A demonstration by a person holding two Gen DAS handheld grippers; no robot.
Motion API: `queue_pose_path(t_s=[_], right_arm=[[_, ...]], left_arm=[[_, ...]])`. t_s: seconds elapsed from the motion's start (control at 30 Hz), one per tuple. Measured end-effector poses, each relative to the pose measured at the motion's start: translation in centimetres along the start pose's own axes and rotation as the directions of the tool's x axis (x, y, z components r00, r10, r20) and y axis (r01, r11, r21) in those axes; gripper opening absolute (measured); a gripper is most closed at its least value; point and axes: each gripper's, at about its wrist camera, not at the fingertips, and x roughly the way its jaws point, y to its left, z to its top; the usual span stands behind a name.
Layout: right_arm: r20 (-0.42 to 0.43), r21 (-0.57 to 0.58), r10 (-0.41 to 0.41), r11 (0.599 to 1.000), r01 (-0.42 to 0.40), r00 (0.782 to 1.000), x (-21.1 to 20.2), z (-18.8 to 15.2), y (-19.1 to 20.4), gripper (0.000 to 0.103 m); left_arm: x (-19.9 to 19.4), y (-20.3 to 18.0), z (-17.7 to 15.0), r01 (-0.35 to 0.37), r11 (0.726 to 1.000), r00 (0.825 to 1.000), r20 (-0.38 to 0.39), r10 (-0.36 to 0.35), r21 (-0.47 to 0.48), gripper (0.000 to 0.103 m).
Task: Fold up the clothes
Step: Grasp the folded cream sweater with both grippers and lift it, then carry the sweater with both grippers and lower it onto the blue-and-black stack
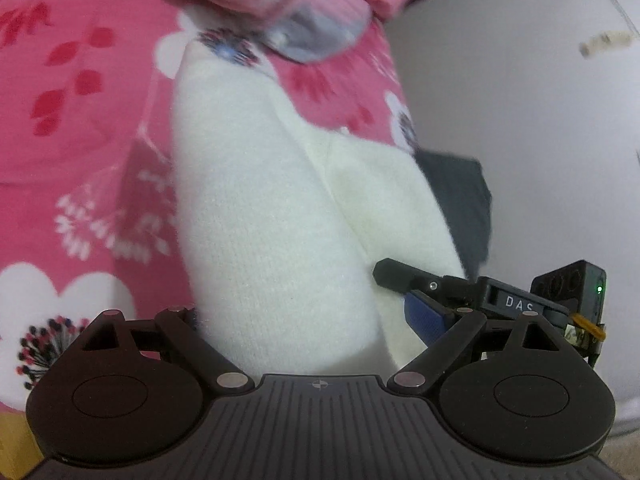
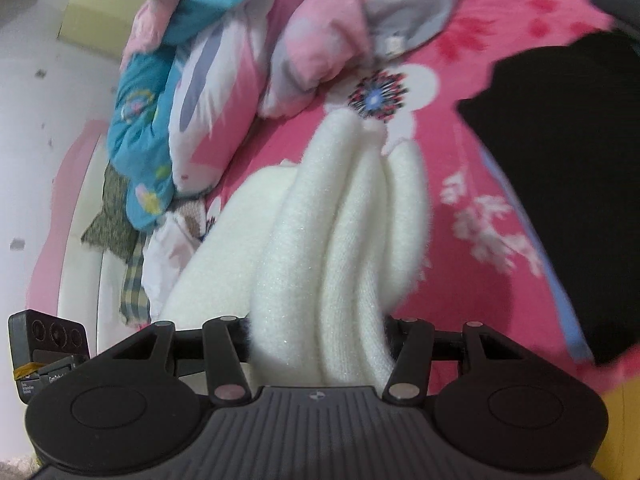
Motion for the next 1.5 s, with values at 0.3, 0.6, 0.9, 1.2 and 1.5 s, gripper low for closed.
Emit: queue_pose_path(t_s=[0.3,0.6,0.9,1.2,1.5], right_arm=[[0.103,0.011,-0.062,0.998,0.061,0.993,-8.1,1.3,-5.2,0.054],[0.052,-0.111,-0.084,0.99,0.089,0.995,-11.4,11.8,-13.0,0.054],[-0.092,-0.176,-0.111,0.98,0.094,0.99,-6.0,16.1,-20.8,0.054],[-0.144,-0.186,-0.111,0.979,0.083,0.983,-3.1,16.7,-25.3,0.059],[-0.046,-0.247,-0.247,0.942,0.229,0.968,-7.9,16.7,-22.4,0.061]], left_arm=[[6.2,-7.5,-0.4,0.059,0.995,0.998,-0.026,-0.058,0.074,0.091],[15.4,-12.9,2.3,0.057,0.998,0.997,0.049,-0.056,-0.019,0.09],[22.6,-11.5,2.2,-0.022,0.988,0.998,0.052,0.03,-0.152,0.09],[25.7,-7.7,0.4,-0.136,0.966,0.99,0.001,0.139,-0.219,0.085],[18.0,-8.9,1.4,-0.25,0.957,0.948,0.165,0.273,-0.149,0.085]])
